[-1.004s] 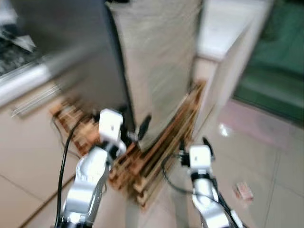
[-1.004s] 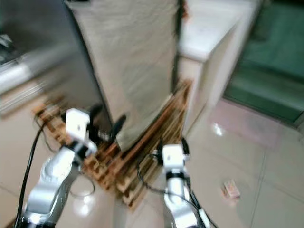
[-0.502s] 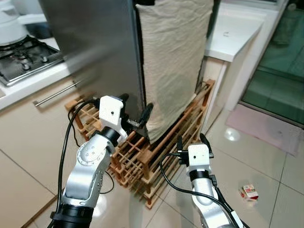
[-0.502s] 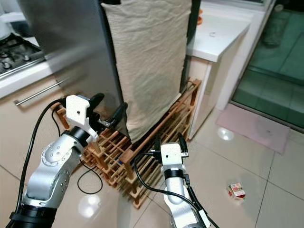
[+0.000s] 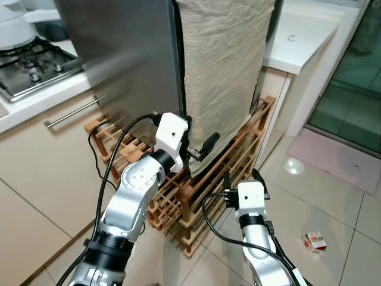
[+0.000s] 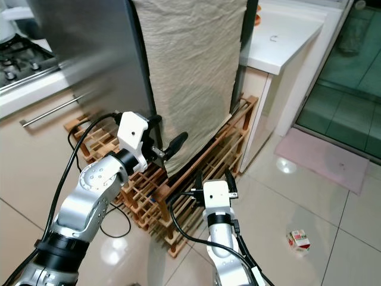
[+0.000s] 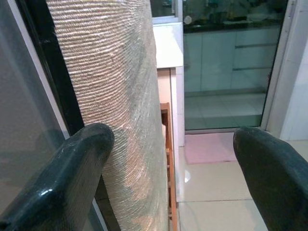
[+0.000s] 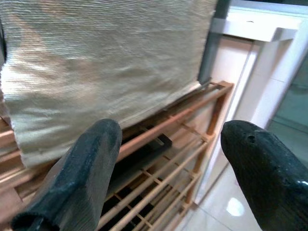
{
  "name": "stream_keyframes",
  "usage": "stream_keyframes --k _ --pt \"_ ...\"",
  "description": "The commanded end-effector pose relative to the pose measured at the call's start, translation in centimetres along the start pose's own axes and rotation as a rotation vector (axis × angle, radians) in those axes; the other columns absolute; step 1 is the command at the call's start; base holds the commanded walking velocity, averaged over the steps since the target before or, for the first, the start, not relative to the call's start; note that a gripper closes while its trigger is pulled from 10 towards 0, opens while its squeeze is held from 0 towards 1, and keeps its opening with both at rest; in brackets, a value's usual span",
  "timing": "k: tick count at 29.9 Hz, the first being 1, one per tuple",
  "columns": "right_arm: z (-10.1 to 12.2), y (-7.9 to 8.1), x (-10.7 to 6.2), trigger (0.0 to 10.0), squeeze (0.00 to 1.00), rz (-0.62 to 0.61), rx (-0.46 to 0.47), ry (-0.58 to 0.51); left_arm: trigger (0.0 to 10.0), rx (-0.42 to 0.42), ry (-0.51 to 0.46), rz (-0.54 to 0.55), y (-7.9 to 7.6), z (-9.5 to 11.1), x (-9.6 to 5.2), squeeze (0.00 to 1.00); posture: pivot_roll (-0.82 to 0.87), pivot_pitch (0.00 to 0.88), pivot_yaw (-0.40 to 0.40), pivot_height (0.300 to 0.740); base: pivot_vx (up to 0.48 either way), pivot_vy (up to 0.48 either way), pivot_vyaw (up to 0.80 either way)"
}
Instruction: Restocking fridge
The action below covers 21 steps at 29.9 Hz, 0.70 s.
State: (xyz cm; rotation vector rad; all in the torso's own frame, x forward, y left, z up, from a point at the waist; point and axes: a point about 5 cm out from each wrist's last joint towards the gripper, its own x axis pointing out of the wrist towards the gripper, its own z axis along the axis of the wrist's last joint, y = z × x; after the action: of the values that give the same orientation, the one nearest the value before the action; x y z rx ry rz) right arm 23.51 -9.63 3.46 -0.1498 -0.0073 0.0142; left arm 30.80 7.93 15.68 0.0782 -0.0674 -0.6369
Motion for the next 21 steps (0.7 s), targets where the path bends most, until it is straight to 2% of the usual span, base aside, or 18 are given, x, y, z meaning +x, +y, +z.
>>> stream_keyframes --k 1,3,4,6,10,15,21 --pt "0.1 0.1 0.0 10.0 0.00 -0.003 0.007 0.007 10.0 0.017 -0.021 0.053 0.9 0.9 0.3 0.00 -0.12 0.000 0.048 0.740 0.000 0.000 0.00" --pt "0.2 0.0 0.0 10.0 0.00 -0.001 0.006 0.008 10.0 0.014 -0.024 0.063 1.1 0.9 0.3 0.00 -0.12 0.000 0.047 0.740 0.000 0.000 0.00" --pt "0.1 -0.1 0.0 10.0 0.00 0.000 0.002 0.012 10.0 -0.003 -0.017 0.091 1.6 0.9 -0.6 0.00 -0.11 0.000 0.047 0.740 0.000 0.000 0.00" --pt "0.1 -0.1 0.0 10.0 0.00 0.002 0.001 0.013 10.0 -0.011 -0.011 0.100 1.7 0.8 -1.1 0.00 -0.11 0.000 0.047 0.740 0.000 0.000 0.00" --pt "0.3 -0.1 0.0 10.0 0.00 0.014 -0.001 0.018 10.0 -0.033 0.042 0.124 1.6 -0.7 -2.2 0.00 -0.10 0.000 0.045 0.740 0.000 0.000 0.00" --pt "0.3 -0.2 0.0 10.0 0.00 0.017 0.000 0.021 10.0 -0.028 0.041 0.155 1.8 -0.6 -2.2 0.00 -0.10 0.000 0.041 0.740 0.000 0.000 0.00" --pt "0.4 -0.4 -0.1 10.0 0.00 0.023 -0.004 0.023 10.0 -0.043 0.033 0.142 1.5 -0.5 -1.8 0.00 -0.11 0.000 0.036 0.740 0.000 0.000 0.00"
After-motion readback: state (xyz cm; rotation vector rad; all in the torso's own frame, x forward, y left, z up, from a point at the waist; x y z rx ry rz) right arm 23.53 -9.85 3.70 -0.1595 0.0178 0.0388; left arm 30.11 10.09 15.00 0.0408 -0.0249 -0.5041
